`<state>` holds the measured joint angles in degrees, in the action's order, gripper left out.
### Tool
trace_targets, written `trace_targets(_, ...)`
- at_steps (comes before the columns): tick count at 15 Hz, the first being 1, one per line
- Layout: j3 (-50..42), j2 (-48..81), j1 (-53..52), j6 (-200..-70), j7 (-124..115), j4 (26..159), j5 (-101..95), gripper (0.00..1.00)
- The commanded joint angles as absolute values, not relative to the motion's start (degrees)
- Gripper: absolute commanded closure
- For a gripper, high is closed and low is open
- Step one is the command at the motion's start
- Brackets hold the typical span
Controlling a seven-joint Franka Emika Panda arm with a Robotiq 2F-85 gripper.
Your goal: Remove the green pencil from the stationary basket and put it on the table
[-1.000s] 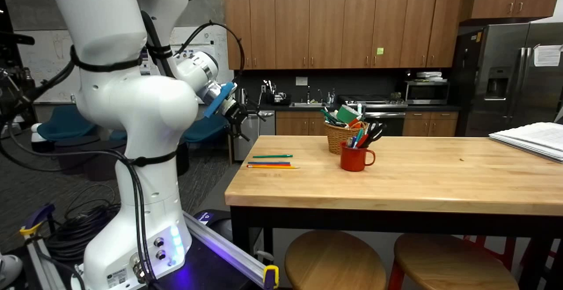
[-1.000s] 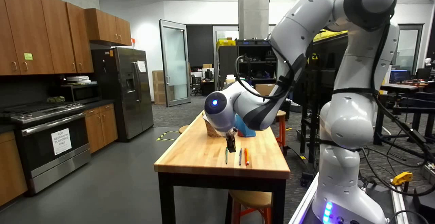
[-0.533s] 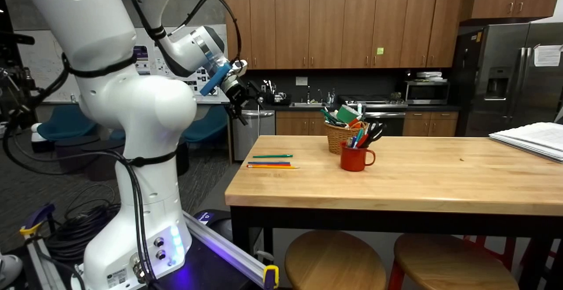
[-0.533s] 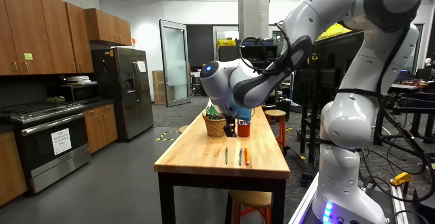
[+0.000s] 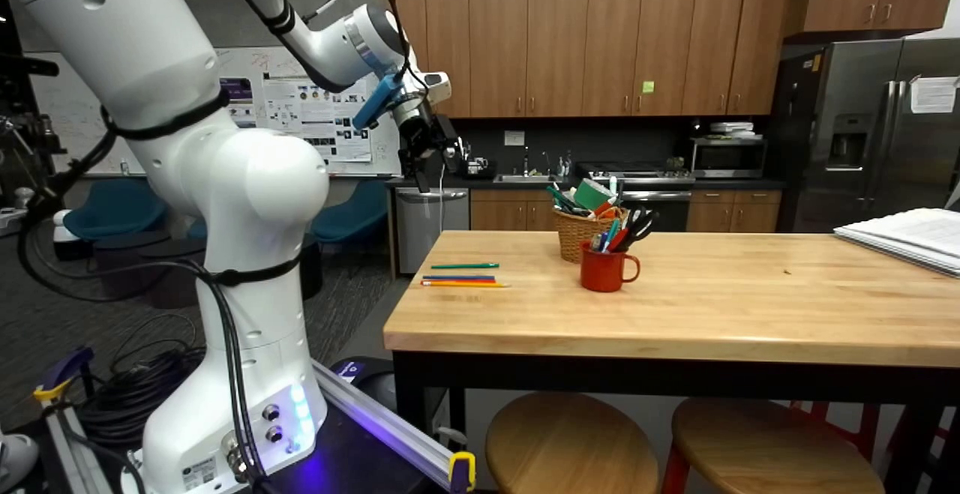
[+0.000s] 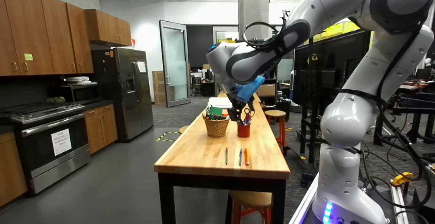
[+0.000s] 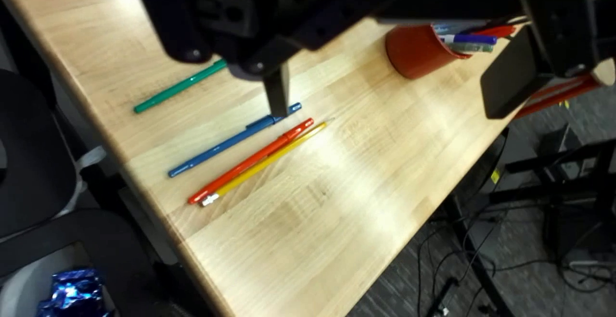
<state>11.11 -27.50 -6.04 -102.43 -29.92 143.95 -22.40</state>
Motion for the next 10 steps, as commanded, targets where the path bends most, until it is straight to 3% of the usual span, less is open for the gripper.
trace_targets(1,9.2,-28.0,-2.8,-97.8,-30.5,140.2,-15.9,0.0)
trace_targets(10,6.5,-27.7,2.2,-96.1,-30.4,136.4,-8.0,0.0)
